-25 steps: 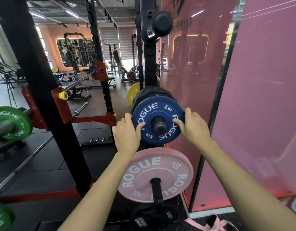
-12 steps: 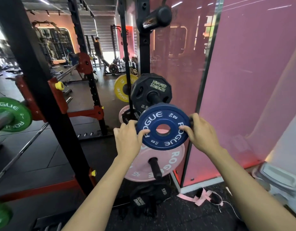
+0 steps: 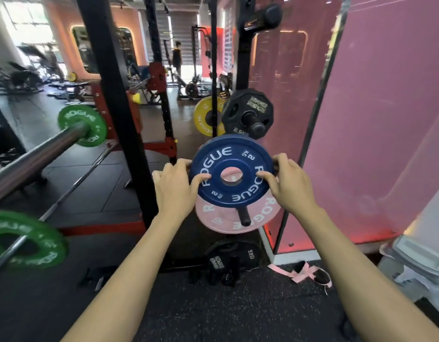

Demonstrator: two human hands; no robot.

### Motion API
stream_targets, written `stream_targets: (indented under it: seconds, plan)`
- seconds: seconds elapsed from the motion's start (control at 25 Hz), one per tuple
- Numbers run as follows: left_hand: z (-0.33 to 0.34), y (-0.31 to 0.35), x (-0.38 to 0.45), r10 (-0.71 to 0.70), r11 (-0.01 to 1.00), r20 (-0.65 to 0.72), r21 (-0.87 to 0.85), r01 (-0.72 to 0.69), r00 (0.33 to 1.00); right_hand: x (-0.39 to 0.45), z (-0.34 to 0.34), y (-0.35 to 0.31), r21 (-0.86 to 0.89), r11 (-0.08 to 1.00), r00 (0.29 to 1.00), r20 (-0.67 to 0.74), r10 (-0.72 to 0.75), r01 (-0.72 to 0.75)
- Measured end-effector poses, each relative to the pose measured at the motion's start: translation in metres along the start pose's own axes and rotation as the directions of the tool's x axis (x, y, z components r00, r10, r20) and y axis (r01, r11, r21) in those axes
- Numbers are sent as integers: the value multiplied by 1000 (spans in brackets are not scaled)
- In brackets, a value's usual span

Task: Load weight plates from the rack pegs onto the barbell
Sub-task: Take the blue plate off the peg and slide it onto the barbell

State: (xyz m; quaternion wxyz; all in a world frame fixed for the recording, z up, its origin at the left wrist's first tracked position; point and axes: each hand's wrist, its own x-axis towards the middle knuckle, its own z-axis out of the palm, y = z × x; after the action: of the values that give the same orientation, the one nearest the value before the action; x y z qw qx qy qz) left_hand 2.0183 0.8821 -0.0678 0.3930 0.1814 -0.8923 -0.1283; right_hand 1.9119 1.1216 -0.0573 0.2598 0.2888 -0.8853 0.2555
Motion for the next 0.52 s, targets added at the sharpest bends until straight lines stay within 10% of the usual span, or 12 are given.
stream_targets:
  seconds: [0.52]
  plan:
    - [-226,-139,-167,-313,881,-226,292,371,922,-85,53,-238,425,854,916,120,-383,301]
